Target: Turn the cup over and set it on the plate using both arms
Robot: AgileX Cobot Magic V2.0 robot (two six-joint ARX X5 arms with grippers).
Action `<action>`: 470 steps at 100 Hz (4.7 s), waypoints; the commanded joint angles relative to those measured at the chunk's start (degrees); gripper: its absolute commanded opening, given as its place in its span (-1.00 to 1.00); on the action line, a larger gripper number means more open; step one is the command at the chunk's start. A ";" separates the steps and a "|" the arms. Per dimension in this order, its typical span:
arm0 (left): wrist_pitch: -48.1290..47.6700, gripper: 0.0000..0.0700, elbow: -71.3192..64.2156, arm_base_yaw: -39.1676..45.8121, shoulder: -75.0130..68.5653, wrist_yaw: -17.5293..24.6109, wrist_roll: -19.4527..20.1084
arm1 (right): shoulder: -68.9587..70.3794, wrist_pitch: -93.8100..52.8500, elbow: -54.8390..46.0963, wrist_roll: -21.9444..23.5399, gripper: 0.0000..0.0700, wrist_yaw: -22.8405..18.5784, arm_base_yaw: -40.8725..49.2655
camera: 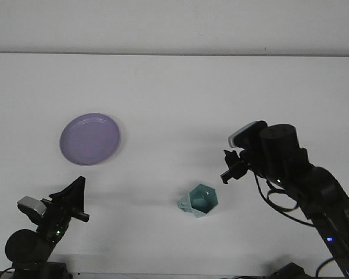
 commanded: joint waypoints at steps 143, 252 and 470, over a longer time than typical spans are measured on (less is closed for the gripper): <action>-50.82 0.48 76.30 -38.10 88.87 5.79 24.72 | -55.19 31.61 -49.96 6.25 -0.25 16.70 -7.48; -49.90 -0.96 82.62 -47.80 109.79 0.81 28.98 | -55.19 31.63 -49.96 6.27 -0.25 16.26 -7.48; -55.43 -0.96 88.67 7.50 109.13 -12.07 29.90 | -55.10 31.34 -49.96 6.43 -0.25 13.46 -7.48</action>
